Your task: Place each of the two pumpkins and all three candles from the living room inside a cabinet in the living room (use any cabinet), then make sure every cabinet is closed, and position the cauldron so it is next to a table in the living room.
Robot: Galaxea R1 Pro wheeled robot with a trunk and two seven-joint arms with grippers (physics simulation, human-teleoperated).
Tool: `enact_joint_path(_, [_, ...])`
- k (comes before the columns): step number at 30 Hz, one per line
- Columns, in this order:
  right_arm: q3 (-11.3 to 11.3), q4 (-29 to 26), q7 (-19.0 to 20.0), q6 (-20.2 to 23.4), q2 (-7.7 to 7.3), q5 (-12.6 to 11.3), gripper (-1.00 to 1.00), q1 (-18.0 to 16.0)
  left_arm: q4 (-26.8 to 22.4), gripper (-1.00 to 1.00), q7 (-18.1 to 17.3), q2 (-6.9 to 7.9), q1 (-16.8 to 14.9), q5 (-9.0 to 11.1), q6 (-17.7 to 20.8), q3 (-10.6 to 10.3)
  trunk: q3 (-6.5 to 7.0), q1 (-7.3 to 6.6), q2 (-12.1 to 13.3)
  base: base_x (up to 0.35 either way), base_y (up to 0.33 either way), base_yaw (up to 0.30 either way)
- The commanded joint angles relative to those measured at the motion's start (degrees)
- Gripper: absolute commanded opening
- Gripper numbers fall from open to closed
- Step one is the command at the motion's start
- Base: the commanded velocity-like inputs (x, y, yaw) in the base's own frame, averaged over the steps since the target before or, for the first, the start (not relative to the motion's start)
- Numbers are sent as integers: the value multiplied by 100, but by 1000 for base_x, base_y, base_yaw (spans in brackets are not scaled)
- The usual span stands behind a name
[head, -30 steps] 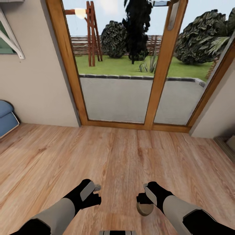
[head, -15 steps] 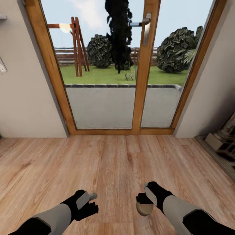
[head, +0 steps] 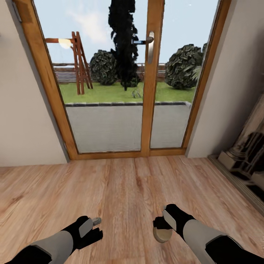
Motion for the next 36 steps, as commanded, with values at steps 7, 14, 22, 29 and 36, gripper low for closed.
enact_joint_path(7, [60, 12, -34, 16, 11, -62, -100, 2, -19, 100, 50, 97, 14, 78, -533, -33, 132, -19, 8, 0, 0, -290])
enact_joint_path(14, [35, 27, 21, 25, 4, -74, -100, 7, -23, 100, 104, 94, 14, 87, -655, -30, 265, -37, 17, 0, 0, -293])
enact_joint_path(22, [41, 46, 38, 84, 12, -62, -100, 7, -23, 100, 107, 52, 14, 86, -659, -30, 408, -58, 28, 0, 0, -281])
enact_joint_path(29, [47, 51, 55, 85, 12, -66, -100, 7, -23, 100, 108, 49, 14, 84, -658, -23, 529, -76, 37, 0, 0, -256])
enact_joint_path(36, [37, 52, 133, 100, 12, -69, -100, 7, -23, 100, 111, 55, 16, 76, -658, -21, 669, -94, 47, 0, 0, -95])
